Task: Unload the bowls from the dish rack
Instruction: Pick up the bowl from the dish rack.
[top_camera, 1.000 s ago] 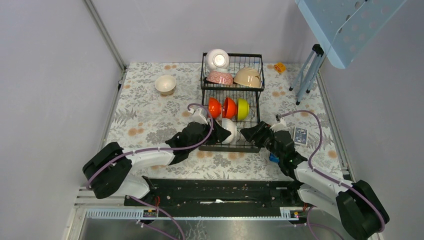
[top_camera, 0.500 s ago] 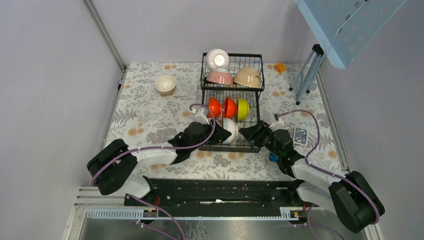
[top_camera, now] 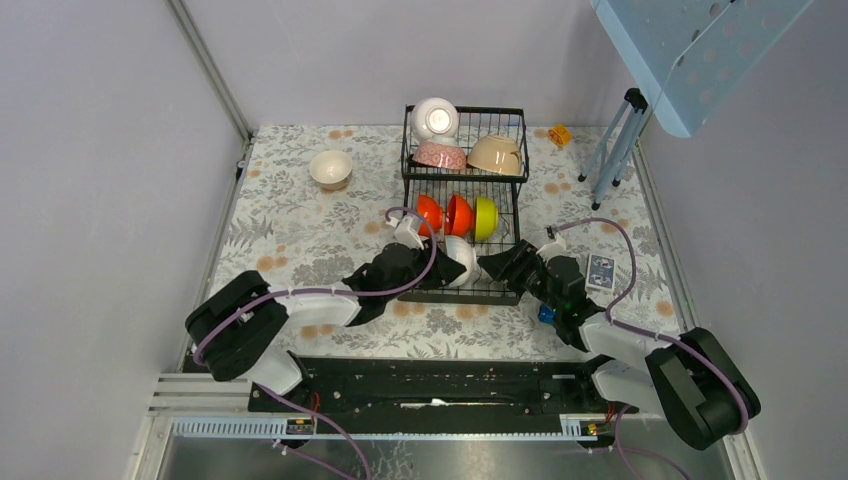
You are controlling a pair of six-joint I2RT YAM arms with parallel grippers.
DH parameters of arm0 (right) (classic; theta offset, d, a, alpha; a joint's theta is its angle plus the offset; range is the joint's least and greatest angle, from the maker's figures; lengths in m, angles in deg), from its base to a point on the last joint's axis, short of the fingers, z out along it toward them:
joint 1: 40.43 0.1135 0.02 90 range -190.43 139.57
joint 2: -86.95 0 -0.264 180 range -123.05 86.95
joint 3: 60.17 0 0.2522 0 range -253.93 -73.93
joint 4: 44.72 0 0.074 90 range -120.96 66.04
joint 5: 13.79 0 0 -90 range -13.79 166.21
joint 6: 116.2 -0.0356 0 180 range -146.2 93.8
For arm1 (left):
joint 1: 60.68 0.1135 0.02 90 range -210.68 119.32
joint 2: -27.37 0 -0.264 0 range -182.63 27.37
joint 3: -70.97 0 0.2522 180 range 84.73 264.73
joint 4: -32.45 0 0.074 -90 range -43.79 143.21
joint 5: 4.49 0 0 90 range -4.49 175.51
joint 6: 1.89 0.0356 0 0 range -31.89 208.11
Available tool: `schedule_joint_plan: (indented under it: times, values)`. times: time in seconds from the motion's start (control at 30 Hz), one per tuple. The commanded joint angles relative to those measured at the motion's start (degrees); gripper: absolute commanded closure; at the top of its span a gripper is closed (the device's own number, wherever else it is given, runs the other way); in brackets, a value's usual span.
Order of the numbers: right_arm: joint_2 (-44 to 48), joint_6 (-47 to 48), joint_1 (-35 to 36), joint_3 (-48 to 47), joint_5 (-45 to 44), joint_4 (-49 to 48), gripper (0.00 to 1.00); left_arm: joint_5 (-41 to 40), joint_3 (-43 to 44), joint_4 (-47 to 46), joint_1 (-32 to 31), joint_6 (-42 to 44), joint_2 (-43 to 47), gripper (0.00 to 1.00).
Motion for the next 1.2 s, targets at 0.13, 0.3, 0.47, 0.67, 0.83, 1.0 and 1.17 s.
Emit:
schedule_joint_plan:
  times: [0.13, 0.3, 0.47, 0.67, 0.83, 1.0, 1.17]
  values:
    - [-2.8, -0.8, -0.6, -0.2, 4.3, -6.4, 0.38, 3.4, 3.0, -7.2, -0.3, -0.5, -1.7, 0.66]
    - [-4.8, -1.3, -0.6, -0.4, 5.8, -8.3, 0.41, 3.6, 3.0, -8.3, -0.3, -0.8, -2.2, 0.71]
    - [-5.1, -1.9, -0.6, 0.4, 6.1, -9.5, 0.43, 4.0, 2.6, -9.5, -0.3, -1.0, -2.4, 0.81]
    - [-1.7, -1.1, -0.6, 1.1, 5.6, -6.8, 0.43, 4.0, 2.0, -10.4, -0.3, -1.0, -2.2, 0.91]
    - [4.2, 0.8, -0.6, 0.9, 4.5, -1.4, 0.43, 4.2, 1.5, -11.7, -0.2, -1.0, -2.4, 1.0]
    - [12.3, 3.6, -0.6, 1.0, 3.3, 6.5, 0.4, 4.7, 1.5, -13.1, -0.3, -0.1, -1.9, 1.0]
    - [21.8, 6.7, -0.6, 0.7, 1.5, 16.5, 0.31, 5.5, 1.9, -13.8, -0.3, 1.7, -1.3, 1.0]
